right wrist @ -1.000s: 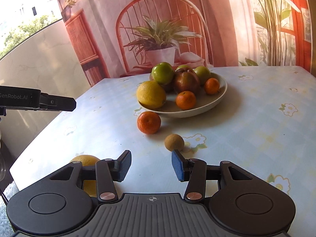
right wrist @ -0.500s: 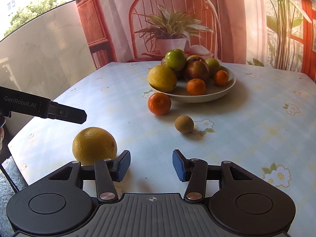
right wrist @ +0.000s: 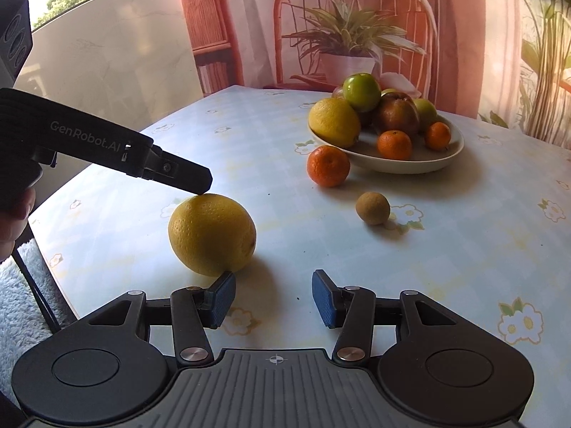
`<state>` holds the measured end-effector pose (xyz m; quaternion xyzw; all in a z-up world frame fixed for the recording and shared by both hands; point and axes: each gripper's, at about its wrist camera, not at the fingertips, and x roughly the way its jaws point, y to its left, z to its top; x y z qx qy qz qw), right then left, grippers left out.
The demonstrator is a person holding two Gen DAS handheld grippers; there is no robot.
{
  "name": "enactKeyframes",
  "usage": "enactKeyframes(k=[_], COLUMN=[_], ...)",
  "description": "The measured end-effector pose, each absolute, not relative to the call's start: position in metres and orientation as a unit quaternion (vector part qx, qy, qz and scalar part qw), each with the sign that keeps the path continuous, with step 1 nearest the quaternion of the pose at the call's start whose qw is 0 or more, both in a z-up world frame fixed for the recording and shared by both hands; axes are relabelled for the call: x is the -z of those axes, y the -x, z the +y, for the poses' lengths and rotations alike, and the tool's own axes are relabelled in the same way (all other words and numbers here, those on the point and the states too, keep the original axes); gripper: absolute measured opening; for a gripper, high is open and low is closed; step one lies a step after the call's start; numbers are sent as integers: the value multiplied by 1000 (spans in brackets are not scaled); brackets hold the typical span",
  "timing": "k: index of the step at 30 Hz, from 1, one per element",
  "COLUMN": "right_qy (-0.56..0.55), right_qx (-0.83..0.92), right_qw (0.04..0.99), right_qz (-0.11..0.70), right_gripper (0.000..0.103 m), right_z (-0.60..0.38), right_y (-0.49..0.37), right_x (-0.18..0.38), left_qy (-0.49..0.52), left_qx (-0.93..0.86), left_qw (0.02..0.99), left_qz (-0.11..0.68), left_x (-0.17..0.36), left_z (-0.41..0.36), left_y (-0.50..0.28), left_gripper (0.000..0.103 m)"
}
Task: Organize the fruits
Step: 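Close the right tool on the grapefruit while the left tool grips its other side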
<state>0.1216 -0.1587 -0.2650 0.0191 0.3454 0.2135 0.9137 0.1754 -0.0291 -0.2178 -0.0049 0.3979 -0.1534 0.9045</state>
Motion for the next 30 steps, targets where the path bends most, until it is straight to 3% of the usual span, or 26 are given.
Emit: enactKeyframes(k=[14, 30], right_qy=[-5, -27], right_qx=[-257, -258], right_qw=[901, 893], right_qz=[348, 367], right_gripper=[45, 55], right_z=[-147, -138], right_y=[-124, -145], right_x=[259, 253], left_qy=[-1, 21], left_qx=[200, 197], left_qw=[889, 887], left_qz=[412, 416], left_x=[220, 223], left_z=[-51, -47], left_y=[-188, -192], left_gripper=[57, 58])
